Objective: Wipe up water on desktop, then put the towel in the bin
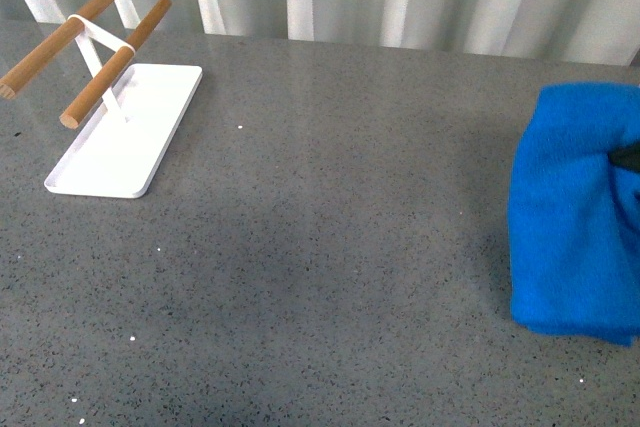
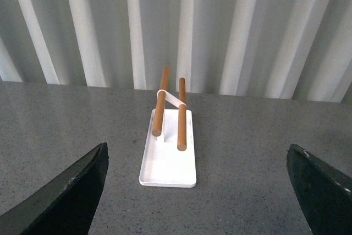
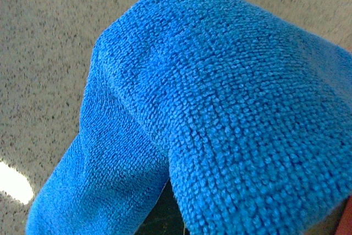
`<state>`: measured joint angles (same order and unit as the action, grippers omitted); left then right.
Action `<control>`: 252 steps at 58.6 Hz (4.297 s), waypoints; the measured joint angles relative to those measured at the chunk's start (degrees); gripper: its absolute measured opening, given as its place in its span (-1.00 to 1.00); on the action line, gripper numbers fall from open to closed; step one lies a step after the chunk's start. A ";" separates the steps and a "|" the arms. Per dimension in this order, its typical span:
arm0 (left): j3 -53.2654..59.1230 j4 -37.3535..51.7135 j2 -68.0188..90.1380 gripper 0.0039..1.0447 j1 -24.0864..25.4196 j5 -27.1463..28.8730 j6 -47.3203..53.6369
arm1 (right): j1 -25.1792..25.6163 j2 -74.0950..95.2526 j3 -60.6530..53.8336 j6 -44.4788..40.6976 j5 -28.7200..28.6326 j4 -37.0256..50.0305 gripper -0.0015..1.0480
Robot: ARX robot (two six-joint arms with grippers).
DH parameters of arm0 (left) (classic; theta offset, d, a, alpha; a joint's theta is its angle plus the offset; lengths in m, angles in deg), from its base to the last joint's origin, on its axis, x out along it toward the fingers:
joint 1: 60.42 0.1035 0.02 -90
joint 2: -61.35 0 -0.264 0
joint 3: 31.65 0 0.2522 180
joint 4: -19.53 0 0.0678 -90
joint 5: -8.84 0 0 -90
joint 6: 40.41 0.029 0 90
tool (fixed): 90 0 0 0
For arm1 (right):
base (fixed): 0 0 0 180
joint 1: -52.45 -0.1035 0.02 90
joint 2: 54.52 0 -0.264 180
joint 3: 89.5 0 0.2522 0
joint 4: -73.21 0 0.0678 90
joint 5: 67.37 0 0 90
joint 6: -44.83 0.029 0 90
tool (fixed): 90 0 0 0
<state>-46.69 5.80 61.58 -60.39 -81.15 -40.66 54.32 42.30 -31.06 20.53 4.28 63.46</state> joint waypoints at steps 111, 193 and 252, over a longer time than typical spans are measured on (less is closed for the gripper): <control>0.00 0.00 0.00 0.87 0.00 0.00 0.00 | 27.21 12.11 20.20 -12.92 10.82 -8.07 0.65; 0.00 0.00 -0.02 0.87 0.00 0.00 0.00 | -1.77 -58.53 -36.81 22.82 17.86 26.08 -0.94; 0.00 0.00 -0.02 0.87 0.00 0.00 0.00 | -1.77 -83.80 -43.34 23.52 18.10 9.20 -0.94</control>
<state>-46.69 5.80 61.55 -60.39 -81.15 -40.66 52.55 -41.50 -74.40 44.05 22.38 72.66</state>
